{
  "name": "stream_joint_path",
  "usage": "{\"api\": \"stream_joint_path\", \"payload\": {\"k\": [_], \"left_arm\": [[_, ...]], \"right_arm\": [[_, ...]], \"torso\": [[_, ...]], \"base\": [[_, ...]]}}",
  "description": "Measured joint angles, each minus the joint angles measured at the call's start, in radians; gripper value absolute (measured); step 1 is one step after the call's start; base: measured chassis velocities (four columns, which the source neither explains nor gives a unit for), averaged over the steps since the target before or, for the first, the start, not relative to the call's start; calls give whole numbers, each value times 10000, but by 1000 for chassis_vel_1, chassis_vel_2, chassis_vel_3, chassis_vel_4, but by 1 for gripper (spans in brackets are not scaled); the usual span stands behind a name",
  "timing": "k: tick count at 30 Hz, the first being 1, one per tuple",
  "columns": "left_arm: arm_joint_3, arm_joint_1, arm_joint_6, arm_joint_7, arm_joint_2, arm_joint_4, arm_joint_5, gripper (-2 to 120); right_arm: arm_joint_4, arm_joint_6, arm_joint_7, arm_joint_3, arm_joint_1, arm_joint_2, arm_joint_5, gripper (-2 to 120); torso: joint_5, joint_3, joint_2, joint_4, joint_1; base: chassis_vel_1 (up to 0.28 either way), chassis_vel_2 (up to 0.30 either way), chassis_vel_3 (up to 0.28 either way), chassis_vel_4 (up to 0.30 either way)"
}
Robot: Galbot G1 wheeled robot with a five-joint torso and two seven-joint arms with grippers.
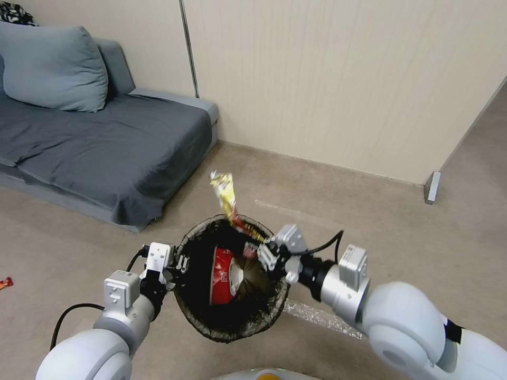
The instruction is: Pick up the trash bin, then pick up the garbage from the floor and place it into the trash bin.
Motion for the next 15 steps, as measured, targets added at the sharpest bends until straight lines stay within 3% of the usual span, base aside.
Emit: {"api": "stream_joint_path", "payload": {"k": [15], "left_arm": [[86,-58,6,125,-122,0,128,1]], "right_arm": [[-262,-227,227,-895,1,250,-745,2]], "torso": [[0,0,0,1,0]], "base": [[0,0,0,0]]}}
